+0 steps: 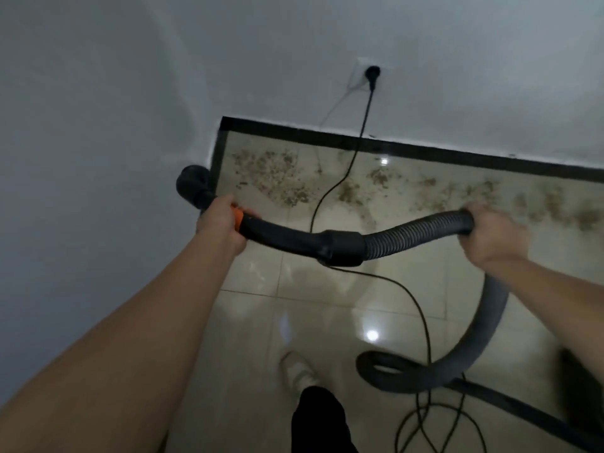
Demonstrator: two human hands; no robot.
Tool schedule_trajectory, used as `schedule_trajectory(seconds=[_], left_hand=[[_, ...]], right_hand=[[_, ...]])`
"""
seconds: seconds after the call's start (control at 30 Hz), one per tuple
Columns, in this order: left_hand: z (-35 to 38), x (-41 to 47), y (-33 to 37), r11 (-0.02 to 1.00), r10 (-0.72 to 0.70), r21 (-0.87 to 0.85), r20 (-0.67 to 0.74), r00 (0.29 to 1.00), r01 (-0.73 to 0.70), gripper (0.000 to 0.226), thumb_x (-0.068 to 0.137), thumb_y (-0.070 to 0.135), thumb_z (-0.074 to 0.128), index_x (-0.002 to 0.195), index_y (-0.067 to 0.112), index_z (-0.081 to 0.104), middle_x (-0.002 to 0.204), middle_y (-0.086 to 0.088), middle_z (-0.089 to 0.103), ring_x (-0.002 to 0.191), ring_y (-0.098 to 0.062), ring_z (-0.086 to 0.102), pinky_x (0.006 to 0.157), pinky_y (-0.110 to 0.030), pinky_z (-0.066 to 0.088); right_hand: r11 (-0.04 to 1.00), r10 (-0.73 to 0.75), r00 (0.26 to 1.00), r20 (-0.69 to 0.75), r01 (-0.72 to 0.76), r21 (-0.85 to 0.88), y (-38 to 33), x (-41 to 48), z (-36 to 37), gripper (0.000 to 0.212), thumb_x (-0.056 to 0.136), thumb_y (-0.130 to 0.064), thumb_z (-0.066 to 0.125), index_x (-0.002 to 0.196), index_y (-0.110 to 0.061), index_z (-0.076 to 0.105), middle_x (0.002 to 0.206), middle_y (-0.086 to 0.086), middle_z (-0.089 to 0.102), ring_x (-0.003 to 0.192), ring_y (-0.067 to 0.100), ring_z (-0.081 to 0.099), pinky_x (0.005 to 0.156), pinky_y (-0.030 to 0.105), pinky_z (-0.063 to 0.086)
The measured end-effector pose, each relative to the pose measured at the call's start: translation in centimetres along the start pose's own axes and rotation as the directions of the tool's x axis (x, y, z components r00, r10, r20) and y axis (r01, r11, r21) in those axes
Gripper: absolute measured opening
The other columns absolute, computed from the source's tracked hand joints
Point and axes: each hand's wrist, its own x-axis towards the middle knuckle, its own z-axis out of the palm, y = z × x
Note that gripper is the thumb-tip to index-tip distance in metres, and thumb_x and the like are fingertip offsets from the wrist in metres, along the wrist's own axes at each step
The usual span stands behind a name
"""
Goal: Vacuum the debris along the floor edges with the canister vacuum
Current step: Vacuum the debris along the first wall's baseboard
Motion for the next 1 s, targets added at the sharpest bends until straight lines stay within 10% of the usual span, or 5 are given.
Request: schedule_trajectory(seconds=[0.17,0.33,0.5,0.63,1.0], left_hand=[[1.4,0.8,-5.7,0.992,0.001,0.125,-0.031,1.0,0.003,0.016,0.087,0.003,0.048,0.073,0.009,0.045,0.053,-0.005,0.047,0.043,-0.017,0.05,0.059,-0.036,0.055],[2.3,1.4,-11.0,0.958,0.111,0.273,-0.071,0.991,-0.088,0.008,0.089,0.008,0.056,0.093,0.006,0.049,0.06,-0.008,0.046,0.045,-0.017,0.047,0.051,-0.035,0.054],[2.3,2.5,-12.8,0.989,-0.022,0.14,-0.108,0.994,0.037,0.01,0.083,0.003,0.048,0.076,0.01,0.044,0.053,-0.005,0.047,0.039,-0.016,0.049,0.045,-0.029,0.05],[4.7,3.2,-14.6,0.991,-0.057,0.113,-0.074,0.996,0.065,0.013,0.083,0.005,0.046,0.072,0.01,0.042,0.044,-0.008,0.054,0.042,-0.019,0.052,0.052,-0.032,0.051],[8.1,5.8,-15.2,0.989,-0.145,0.028,-0.108,0.984,0.148,0.018,0.083,0.004,0.06,0.096,0.006,0.048,0.105,-0.016,0.056,0.093,-0.03,0.061,0.056,-0.042,0.056]], right_hand=[[0.953,-0.293,0.936,-0.196,0.268,-0.144,1.8,2.9,-0.4,0.032,0.081,-0.014,0.059,0.113,-0.017,0.065,0.116,0.015,0.06,0.108,0.04,0.051,0.093,0.047,0.035],[0.827,-0.552,0.83,-0.084,0.531,-0.185,4.6,-0.2,4.0,0.034,0.071,-0.005,0.067,0.104,-0.012,0.067,0.121,0.017,0.058,0.117,0.041,0.048,0.1,0.05,0.031],[0.999,0.018,0.998,-0.059,-0.02,-0.036,10.6,-2.0,8.6,0.048,0.071,-0.016,0.079,0.116,-0.017,0.062,0.121,0.017,0.056,0.116,0.041,0.047,0.094,0.052,0.039],[0.895,0.405,0.909,0.102,-0.417,0.16,11.5,-0.5,12.7,0.054,0.082,-0.044,0.072,0.122,-0.018,0.049,0.12,0.019,0.054,0.109,0.044,0.053,0.086,0.053,0.047],[0.553,0.484,0.846,0.225,-0.495,0.67,12.2,3.4,14.9,0.069,0.066,-0.061,0.079,0.116,-0.022,0.053,0.093,-0.009,0.058,0.084,0.017,0.055,0.073,0.026,0.043]])
